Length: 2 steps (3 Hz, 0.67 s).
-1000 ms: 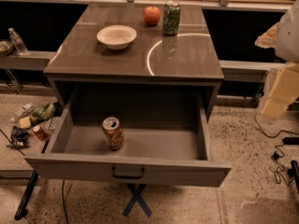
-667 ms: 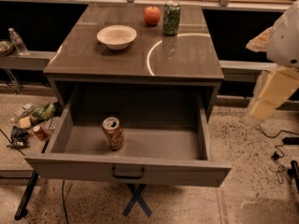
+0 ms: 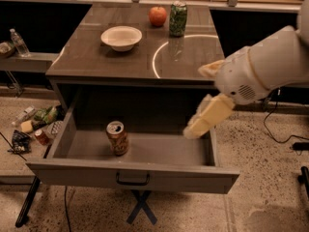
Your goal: Pick orange can from top drawer and place on counter
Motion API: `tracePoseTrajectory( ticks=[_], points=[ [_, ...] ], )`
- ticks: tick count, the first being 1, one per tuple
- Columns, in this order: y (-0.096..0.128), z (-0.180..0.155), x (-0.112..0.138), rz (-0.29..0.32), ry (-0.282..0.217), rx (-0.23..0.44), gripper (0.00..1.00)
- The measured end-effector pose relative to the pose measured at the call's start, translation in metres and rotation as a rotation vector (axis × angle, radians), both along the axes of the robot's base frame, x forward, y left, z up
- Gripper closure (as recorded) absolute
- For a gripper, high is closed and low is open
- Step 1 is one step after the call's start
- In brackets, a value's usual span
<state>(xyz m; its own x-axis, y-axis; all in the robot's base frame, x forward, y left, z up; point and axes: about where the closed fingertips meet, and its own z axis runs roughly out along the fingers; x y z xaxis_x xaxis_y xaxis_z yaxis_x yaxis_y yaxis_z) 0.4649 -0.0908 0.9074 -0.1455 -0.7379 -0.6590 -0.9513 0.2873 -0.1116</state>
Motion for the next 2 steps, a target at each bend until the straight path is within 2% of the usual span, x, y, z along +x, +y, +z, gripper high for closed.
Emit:
tracePoseTrajectory(
  ticks=[1,2],
  points=[
    [0.069,-0.015,0.011,0.041,-0.027,0.148,0.0],
    [0.087,-0.011,0.021,0.03,-0.063,0.186,0.0]
  ],
)
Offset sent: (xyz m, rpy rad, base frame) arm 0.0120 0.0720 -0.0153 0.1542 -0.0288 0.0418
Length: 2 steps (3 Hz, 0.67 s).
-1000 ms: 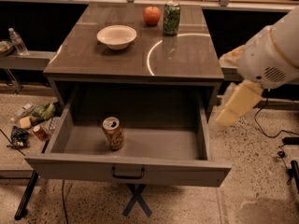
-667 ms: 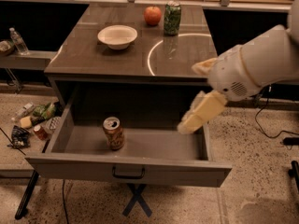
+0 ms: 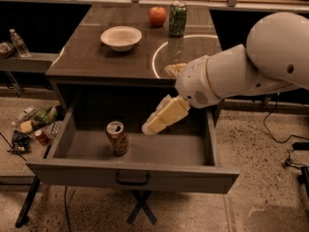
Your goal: Pick orange can from top drawer and place on counter
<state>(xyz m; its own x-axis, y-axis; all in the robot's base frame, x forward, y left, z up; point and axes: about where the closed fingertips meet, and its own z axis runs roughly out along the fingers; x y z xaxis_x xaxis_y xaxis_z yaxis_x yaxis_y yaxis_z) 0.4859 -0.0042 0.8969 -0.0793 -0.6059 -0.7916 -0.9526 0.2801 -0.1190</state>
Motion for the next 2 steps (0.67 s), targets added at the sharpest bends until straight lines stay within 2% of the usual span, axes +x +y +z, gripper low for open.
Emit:
tracePoseTrajectory(
  ticks=[1,2],
  points=[
    [0.0,0.0,0.0,0.0,0.0,0.0,0.0],
    [0.008,-0.027,0.008,-0.02,0.003,0.044,0.0]
  ],
)
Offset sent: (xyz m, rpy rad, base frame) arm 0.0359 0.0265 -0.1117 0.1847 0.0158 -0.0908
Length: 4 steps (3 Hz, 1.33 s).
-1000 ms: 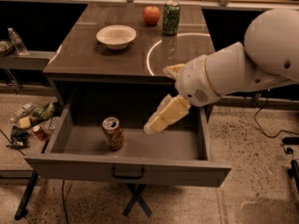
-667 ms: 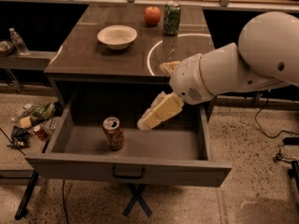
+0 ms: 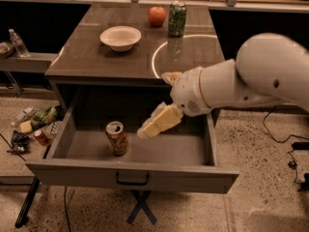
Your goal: Pick orange can from top drawer and place on counter
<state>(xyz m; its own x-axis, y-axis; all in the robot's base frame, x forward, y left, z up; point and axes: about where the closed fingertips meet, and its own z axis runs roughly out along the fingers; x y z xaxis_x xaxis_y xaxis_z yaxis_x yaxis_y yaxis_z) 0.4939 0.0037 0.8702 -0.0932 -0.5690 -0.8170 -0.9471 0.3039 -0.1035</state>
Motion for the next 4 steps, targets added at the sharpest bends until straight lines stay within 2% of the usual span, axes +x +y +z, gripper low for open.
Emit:
tracePoseTrajectory(
  ticks=[2,4],
  points=[
    [0.039,-0.088,0.028,-0.037,0.031,0.097,0.0],
    [0.079,-0.151,0.054,-0.046,0.049,0.082,0.0]
  ],
)
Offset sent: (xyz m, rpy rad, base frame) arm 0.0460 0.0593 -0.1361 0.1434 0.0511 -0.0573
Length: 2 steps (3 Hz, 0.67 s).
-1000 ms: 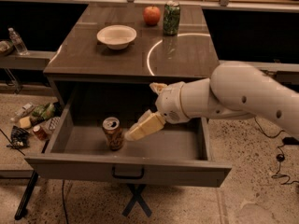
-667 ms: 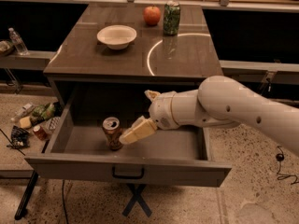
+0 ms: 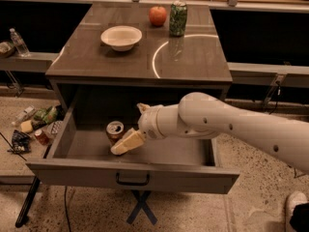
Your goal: Pick orange can from top drawer and place on counter
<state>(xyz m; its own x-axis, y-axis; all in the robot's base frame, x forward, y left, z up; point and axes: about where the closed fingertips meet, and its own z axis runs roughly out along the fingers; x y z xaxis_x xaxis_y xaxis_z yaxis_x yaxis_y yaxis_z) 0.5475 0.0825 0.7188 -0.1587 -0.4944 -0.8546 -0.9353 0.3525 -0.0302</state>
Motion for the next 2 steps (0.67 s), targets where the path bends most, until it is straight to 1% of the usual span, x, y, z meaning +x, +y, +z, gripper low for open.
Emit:
tracePoseTrajectory(
  ticks=[1,2],
  points=[
    [0.029,-0.028,0.013,-0.031,0.01,0.003,0.03],
    [0.045,-0.047,0.02,-0.043,0.022,0.016,0.25]
  ],
)
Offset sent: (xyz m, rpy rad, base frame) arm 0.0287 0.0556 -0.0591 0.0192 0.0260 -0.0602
